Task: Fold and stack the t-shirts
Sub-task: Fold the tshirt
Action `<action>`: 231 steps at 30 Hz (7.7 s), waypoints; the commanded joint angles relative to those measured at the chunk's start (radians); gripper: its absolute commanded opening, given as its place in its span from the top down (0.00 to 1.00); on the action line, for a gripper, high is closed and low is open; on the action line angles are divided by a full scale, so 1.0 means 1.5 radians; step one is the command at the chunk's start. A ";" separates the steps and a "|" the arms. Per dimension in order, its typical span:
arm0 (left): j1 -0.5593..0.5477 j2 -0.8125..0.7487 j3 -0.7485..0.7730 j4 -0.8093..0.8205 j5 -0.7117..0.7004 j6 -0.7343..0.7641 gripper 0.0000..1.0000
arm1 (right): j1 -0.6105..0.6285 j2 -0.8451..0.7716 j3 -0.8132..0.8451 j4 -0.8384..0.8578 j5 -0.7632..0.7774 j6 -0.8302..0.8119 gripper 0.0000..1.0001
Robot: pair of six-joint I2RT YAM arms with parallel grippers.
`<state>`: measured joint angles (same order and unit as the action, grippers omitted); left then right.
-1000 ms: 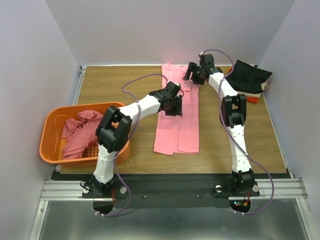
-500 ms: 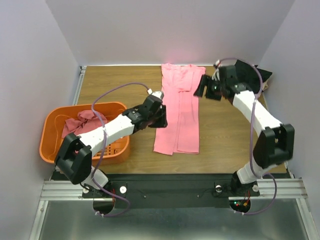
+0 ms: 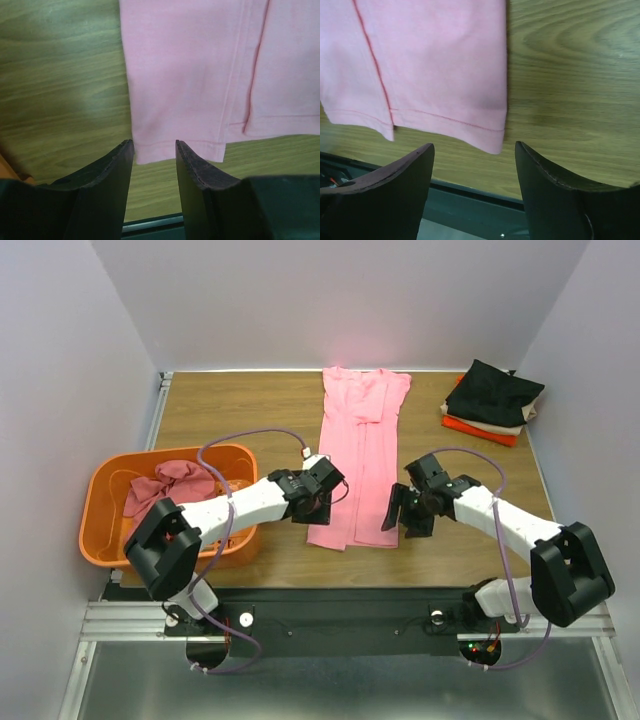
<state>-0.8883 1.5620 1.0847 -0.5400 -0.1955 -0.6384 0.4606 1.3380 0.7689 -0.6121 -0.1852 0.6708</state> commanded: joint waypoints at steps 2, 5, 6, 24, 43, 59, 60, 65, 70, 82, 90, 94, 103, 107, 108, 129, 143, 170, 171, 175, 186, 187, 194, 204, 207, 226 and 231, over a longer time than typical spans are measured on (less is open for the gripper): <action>-0.007 -0.072 -0.071 0.024 0.002 -0.063 0.49 | 0.039 -0.016 -0.018 0.013 0.060 0.087 0.32; -0.007 -0.081 -0.092 0.054 0.026 -0.064 0.49 | 0.045 -0.010 -0.032 0.015 0.068 0.104 0.36; -0.008 -0.082 -0.093 0.056 0.026 -0.059 0.49 | 0.047 -0.006 -0.035 0.016 0.069 0.109 0.37; 0.035 -0.069 -0.115 0.109 0.083 0.018 0.49 | 0.075 0.062 -0.053 0.078 0.119 0.144 0.68; 0.040 -0.035 -0.129 0.081 0.100 0.000 0.51 | 0.074 0.047 -0.053 0.034 0.160 0.158 0.94; 0.041 -0.029 -0.178 0.122 0.157 -0.031 0.54 | 0.074 0.040 -0.047 0.013 0.173 0.150 0.94; 0.041 -0.028 -0.182 0.125 0.160 -0.033 0.54 | 0.075 0.041 -0.046 0.013 0.172 0.149 0.94; 0.041 -0.026 -0.203 0.149 0.156 -0.047 0.64 | 0.074 0.040 -0.046 0.012 0.171 0.144 0.94; 0.040 -0.021 -0.206 0.172 0.158 -0.049 1.00 | 0.075 0.024 -0.046 0.009 0.173 0.138 0.95; 0.047 -0.062 -0.113 0.138 0.151 -0.052 1.00 | 0.074 0.001 0.062 -0.042 0.191 0.116 1.00; 0.122 -0.025 -0.010 0.129 0.178 -0.017 1.00 | 0.068 0.099 0.185 -0.055 0.238 0.060 1.00; 0.152 0.019 0.053 0.138 0.211 0.010 1.00 | 0.048 0.144 0.238 -0.055 0.255 0.032 1.00; 0.208 0.177 0.234 0.082 0.223 0.071 1.00 | -0.048 0.268 0.383 -0.054 0.252 -0.048 1.00; 0.236 0.236 0.339 0.060 0.236 0.093 1.00 | -0.078 0.360 0.488 -0.054 0.242 -0.081 1.00; 0.241 0.262 0.358 0.049 0.240 0.095 1.00 | -0.086 0.376 0.508 -0.054 0.237 -0.092 1.00; 0.330 0.502 0.702 0.013 0.379 0.129 1.00 | -0.154 0.589 0.798 -0.080 0.187 -0.123 1.00; 0.335 0.567 0.770 0.034 0.427 0.128 1.00 | -0.168 0.628 0.848 -0.101 0.184 -0.123 0.95; 0.157 0.392 0.450 0.256 0.281 0.254 0.03 | -0.160 0.575 0.837 -0.092 0.161 -0.150 0.33; 0.153 0.398 0.446 0.277 0.272 0.255 0.03 | -0.160 0.560 0.813 -0.092 0.168 -0.152 0.33; 0.142 0.425 0.446 0.309 0.229 0.258 0.03 | -0.161 0.518 0.749 -0.092 0.188 -0.153 0.32; 0.100 0.470 0.384 0.357 0.143 0.262 0.03 | -0.188 0.408 0.605 -0.092 0.210 -0.169 0.31; 0.090 0.464 0.360 0.375 0.142 0.258 0.03 | -0.196 0.398 0.601 -0.092 0.208 -0.174 0.31; 0.041 0.418 0.238 0.415 0.143 0.235 0.03 | -0.197 0.368 0.579 -0.091 0.166 -0.180 0.31; -0.056 0.339 0.083 0.430 0.108 0.212 0.03 | -0.195 0.305 0.490 -0.091 0.066 -0.203 0.31; -0.086 0.302 0.038 0.433 0.090 0.191 0.03 | -0.182 0.278 0.443 -0.091 0.045 -0.211 0.32; -0.108 -0.046 -0.037 0.363 -0.039 0.053 0.02 | -0.056 0.202 0.295 -0.083 -0.033 -0.199 0.32; -0.110 -0.085 -0.105 0.399 -0.016 0.043 0.02 | -0.046 0.242 0.316 -0.080 -0.027 -0.203 0.32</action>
<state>-1.0500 1.4574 0.9878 0.0284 -0.2192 -0.5407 0.3916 1.6791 1.2110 -0.7555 -0.2268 0.3656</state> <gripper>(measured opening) 0.978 0.680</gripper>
